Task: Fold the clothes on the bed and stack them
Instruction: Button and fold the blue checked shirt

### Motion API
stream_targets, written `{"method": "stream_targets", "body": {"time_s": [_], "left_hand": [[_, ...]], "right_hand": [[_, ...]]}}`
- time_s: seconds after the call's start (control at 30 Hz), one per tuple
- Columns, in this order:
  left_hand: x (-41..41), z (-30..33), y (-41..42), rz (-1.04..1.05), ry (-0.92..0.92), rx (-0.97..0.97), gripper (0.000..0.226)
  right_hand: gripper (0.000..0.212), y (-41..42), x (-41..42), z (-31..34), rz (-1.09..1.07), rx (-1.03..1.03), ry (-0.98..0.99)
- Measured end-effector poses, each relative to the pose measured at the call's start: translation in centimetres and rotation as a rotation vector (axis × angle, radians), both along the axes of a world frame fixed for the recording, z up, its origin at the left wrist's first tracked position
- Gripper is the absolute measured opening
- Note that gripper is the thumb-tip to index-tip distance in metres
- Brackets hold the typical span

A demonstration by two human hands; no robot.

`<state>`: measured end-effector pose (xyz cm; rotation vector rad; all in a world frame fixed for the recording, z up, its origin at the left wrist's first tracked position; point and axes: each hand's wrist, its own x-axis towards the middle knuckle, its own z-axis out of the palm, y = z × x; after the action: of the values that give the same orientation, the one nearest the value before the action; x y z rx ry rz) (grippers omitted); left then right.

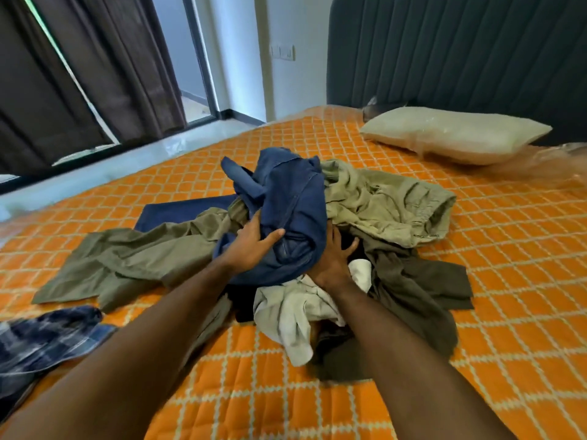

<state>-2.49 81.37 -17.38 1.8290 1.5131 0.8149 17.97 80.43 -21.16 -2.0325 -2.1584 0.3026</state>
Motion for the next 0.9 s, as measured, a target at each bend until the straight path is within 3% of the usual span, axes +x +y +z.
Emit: {"method": "stream_targets", "body": {"time_s": [0.07, 0.13, 0.23, 0.33, 0.47, 0.53, 0.7, 0.77, 0.9], "left_hand": [[-1.1, 0.0, -2.2, 0.035, 0.164, 0.013, 0.095], [-3.1, -0.3, -6.1, 0.13, 0.439, 0.035, 0.098], [-8.6, -1.0, -14.0, 0.171, 0.747, 0.0, 0.092], [-15.7, -1.1, -22.3, 0.269, 0.91, -0.091, 0.083], [-24.1, 0.0, -32.2, 0.469, 0.964, -0.322, 0.074], [-27.2, 1.2, -35.9, 0.522, 1.001, -0.348, 0.074], [-33.0, 4.4, -40.8, 0.605, 1.052, -0.257, 0.08], [-33.6, 5.1, -41.2, 0.609, 1.063, -0.329, 0.086], [-33.2, 3.9, -42.9, 0.603, 0.876, -0.467, 0.089]], "right_hand": [[0.092, -1.0, 0.5, 0.3, 0.003, 0.009, 0.047], [0.087, -3.2, 0.6, 0.8, -0.019, 0.098, 0.16], [0.062, -9.0, -0.8, 1.7, -0.023, 0.274, 0.368], [0.044, -14.8, -3.9, 2.2, 0.151, 0.407, 0.198], [0.032, -19.4, -11.0, 3.6, 0.489, 0.232, 0.06], [0.036, -20.9, -15.0, 4.9, 0.606, 0.171, -0.01], [0.033, -24.6, -24.8, 7.6, 0.75, 0.004, 0.037], [0.034, -25.8, -27.5, 8.2, 0.797, -0.02, 0.047], [0.041, -28.5, -31.4, 8.7, 0.876, -0.029, -0.033]]}}
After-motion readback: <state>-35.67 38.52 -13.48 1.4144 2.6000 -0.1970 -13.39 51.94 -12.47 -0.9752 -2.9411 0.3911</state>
